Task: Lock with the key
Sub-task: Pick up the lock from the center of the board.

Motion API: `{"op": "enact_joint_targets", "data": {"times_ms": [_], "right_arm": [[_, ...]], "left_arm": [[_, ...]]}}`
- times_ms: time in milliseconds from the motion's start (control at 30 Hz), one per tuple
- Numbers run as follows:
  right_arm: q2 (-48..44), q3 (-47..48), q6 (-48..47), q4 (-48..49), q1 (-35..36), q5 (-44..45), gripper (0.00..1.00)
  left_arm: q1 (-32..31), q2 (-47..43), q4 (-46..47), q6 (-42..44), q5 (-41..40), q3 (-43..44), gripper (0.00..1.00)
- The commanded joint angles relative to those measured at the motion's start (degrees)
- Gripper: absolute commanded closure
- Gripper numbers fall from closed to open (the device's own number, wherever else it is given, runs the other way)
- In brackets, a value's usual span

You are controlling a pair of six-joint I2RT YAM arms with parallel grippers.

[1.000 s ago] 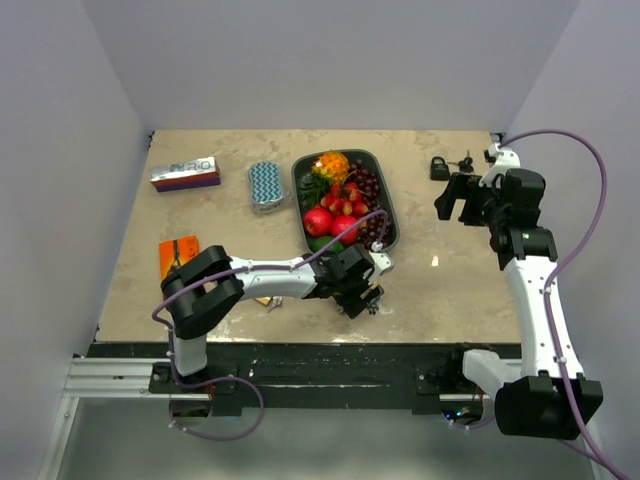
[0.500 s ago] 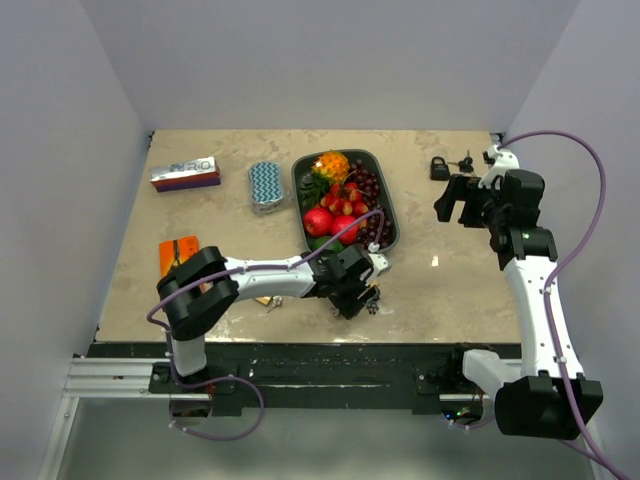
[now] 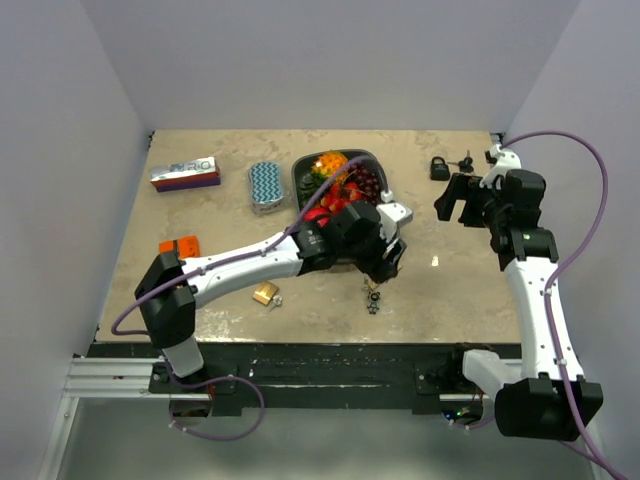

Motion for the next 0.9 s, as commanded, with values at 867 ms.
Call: {"op": "enact_joint_targets", "data": {"times_ms": [867], "right_arm": [[-10.7,-15.8,22.4,43.0,11.1,-11.6,0.07]], "left_arm": [[15.1,9.5,4.7,-33.8,-2.6,36.7,1.00]]}}
